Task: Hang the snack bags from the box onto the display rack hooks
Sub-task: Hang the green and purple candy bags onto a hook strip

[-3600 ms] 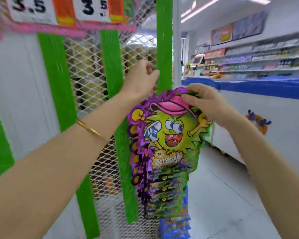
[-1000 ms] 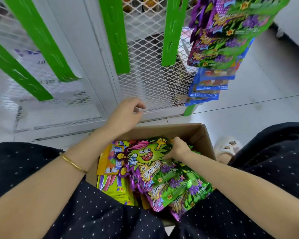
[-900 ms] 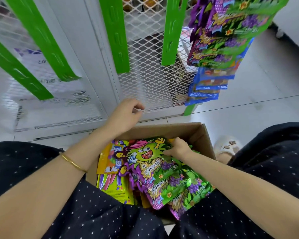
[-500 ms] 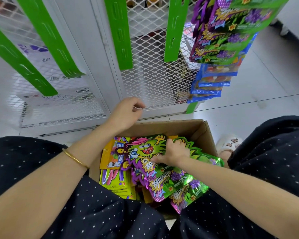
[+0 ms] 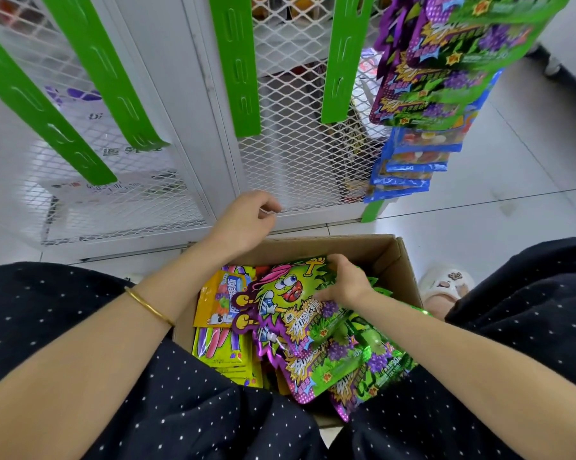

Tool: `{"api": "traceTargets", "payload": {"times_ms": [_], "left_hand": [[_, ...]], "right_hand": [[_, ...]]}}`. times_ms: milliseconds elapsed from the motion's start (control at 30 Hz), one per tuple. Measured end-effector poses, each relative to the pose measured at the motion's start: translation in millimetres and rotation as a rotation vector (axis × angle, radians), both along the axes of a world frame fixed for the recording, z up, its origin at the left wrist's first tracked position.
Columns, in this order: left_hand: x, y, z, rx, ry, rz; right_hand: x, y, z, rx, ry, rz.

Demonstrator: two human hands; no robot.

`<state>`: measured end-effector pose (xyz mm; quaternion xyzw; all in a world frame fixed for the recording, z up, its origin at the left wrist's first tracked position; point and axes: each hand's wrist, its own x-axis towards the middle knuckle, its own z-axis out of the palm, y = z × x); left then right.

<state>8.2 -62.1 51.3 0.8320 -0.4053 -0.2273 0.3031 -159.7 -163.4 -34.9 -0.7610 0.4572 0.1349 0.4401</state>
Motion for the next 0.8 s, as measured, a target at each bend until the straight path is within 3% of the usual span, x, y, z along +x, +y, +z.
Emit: {"api": "traceTargets", "payload": {"times_ms": [133,233,300,367,433,467,567,633,800], "left_hand": [[1.2,0.3,-1.1,0.031,-0.048,0.011],[0.7,-0.3,-3.6,0.179,-0.026,0.027],[-0.9,-1.4,-6.1,0.251,0.115,0.049],[-4.2,-3.9,-4.6,0.192,0.389,0.127],[-6.7,-7.9,2.4,0.077,0.553,0.262],[-6.9,-9.7,6.9,0.004,0.547,0.291],[-7.4,-15.7,26.4,-0.183,0.373,0.171],[-10.7,-20.2,45.7,-0.193,0.251,0.025],[-25.4,-42.8,119.1,-0.191,-0.049,-0.196]], "right_hand": [[-1.0,-30.7,36.7,0.237,-0.129,-0.056],[-7.6,-56.8,70.1,0.374,-0.231,0.007],[-15.4,-69.1,87.4,0.406,-0.367,0.050],[-22.4,-77.1,97.4,0.367,-0.477,0.065],[-27.2,-80.5,102.5,0.303,-0.526,0.034],[-28.4,-80.0,104.2,0.257,-0.521,0.034],[-29.0,-79.2,113.4,0.001,-0.459,0.057],[-26.5,-79.7,132.9,-0.209,-0.531,0.065],[-2.5,-77.2,215.5,-0.616,-0.656,0.361]]}}
